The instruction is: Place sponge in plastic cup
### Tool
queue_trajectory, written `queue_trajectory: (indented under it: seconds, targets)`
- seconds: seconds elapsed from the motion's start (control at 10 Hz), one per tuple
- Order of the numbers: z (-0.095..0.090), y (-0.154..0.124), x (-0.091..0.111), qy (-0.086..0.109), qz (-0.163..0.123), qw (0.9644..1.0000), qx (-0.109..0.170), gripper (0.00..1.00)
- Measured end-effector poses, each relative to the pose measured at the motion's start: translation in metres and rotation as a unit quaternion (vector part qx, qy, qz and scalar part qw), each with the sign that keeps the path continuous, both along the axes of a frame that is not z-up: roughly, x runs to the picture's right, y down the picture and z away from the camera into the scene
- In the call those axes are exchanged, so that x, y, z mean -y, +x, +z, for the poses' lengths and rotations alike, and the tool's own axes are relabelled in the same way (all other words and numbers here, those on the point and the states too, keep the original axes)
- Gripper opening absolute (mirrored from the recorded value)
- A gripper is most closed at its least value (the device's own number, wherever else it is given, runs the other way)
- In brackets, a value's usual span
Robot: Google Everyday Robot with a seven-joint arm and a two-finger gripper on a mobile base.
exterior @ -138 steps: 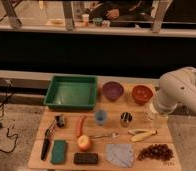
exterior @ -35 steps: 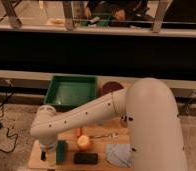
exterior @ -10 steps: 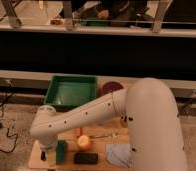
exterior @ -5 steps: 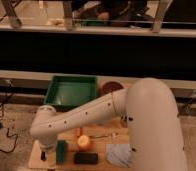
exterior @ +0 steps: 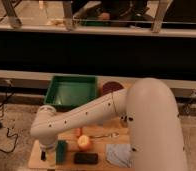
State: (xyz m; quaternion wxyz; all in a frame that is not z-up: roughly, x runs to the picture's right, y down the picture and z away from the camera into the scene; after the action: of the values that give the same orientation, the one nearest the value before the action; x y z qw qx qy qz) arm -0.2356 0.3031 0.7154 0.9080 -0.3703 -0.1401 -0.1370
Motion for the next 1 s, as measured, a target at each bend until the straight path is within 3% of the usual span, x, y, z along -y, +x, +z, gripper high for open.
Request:
queue_trajectory:
  seconds: [0.4,1.0]
  targets:
    - [0.007,0.010,0.010,0.013,0.013,0.9998,-0.010,0.80]
    - [0.009,0.021,0.007,0.013,0.022,0.9995,-0.019,0.80]
